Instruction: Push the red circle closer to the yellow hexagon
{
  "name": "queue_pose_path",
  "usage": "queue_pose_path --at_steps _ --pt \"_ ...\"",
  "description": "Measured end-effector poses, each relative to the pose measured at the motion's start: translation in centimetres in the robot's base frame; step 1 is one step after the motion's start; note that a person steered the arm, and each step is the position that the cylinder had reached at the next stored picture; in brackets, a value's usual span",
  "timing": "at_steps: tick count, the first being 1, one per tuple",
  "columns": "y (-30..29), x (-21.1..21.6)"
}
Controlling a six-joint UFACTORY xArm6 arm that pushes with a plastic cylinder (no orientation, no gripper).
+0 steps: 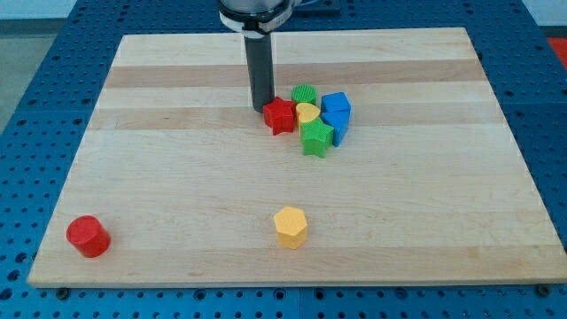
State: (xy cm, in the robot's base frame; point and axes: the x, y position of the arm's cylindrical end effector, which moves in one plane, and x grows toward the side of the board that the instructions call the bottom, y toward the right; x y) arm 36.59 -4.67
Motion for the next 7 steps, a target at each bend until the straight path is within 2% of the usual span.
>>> queue_pose_path --at_steps 2,4,5,7 --pt "-0.2 -0.4" --pt "-9.8 -0.2" --pt "-16.2 1.3" --pt "-22.7 8.0"
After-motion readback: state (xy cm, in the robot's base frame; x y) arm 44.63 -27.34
